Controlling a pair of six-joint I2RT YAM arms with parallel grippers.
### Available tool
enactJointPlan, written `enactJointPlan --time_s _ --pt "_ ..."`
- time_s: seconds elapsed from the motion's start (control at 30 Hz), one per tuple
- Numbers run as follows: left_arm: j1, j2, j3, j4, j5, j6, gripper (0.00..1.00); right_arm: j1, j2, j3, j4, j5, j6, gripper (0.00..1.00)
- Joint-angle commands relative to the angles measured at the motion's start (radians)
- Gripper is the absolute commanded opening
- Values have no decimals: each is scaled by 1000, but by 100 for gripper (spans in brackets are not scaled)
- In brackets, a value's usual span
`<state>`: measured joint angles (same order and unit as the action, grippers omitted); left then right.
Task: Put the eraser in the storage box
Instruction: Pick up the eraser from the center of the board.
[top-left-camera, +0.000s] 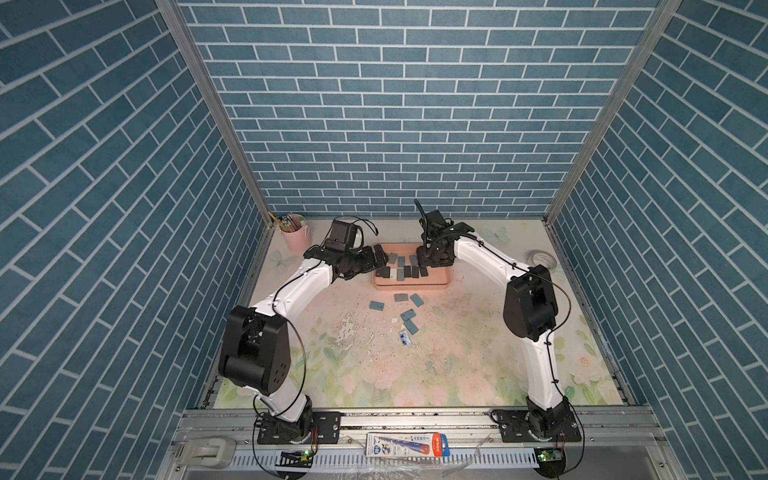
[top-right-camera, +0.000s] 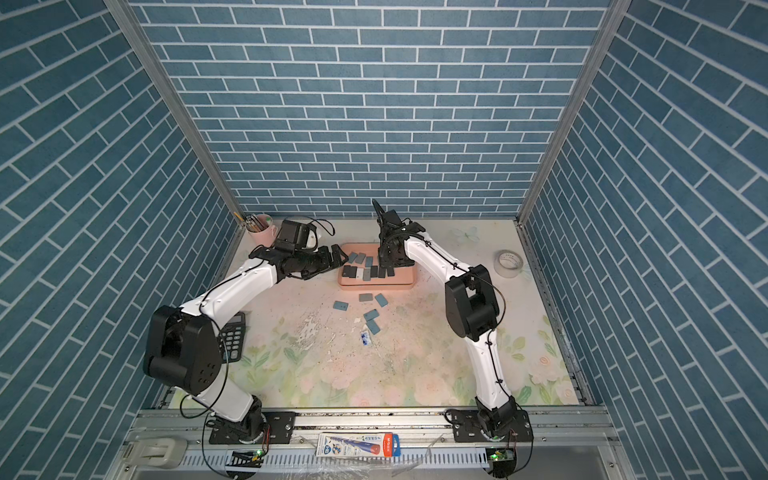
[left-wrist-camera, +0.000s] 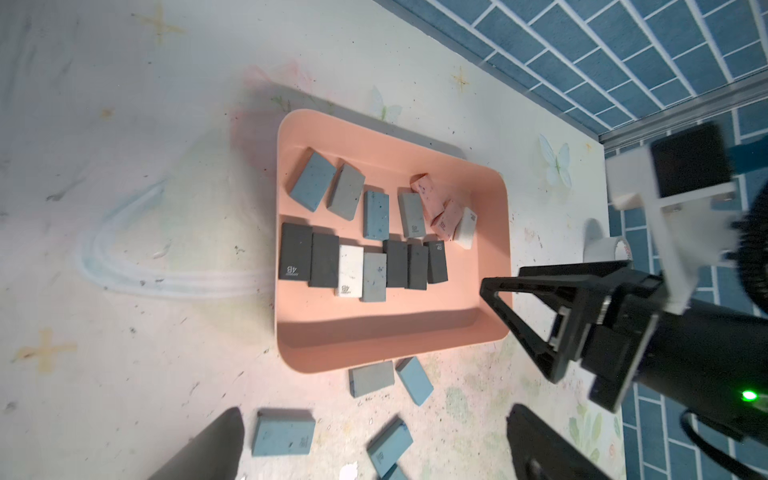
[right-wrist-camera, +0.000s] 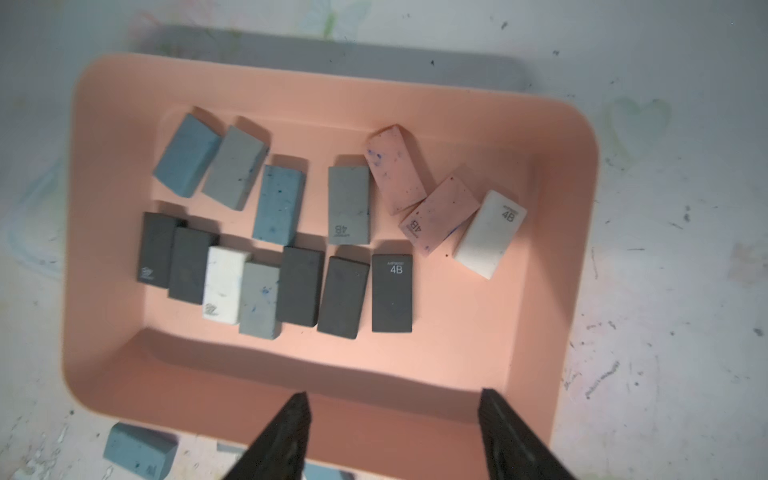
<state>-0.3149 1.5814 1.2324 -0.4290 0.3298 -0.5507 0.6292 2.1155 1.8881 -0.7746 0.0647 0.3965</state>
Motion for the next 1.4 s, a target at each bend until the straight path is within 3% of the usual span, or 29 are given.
enactJointPlan --time_s 0.0,0.13,0.27,0.47,0.8,1.1,1.37 --pt "-4 -53 -59 -105 -27 53 100 29 -121 -96 64 20 -37 84" --pt "-4 -106 -132 -148 -25 71 100 52 -252 -263 143 17 -55 98" --pt "-9 -136 -196 -147 -23 62 99 72 -365 -417 223 23 -87 98" --pt "-48 -128 -238 -146 -36 54 99 91 -463 -596 278 10 -27 98" --pt "-53 -158 -295 19 97 -91 100 198 -407 -718 399 9 41 74" --pt "-43 -201 -290 27 122 -106 100 206 -209 -605 406 85 -8 60" --pt "-34 -213 -294 28 125 -104 100 174 -115 -529 408 62 -10 51"
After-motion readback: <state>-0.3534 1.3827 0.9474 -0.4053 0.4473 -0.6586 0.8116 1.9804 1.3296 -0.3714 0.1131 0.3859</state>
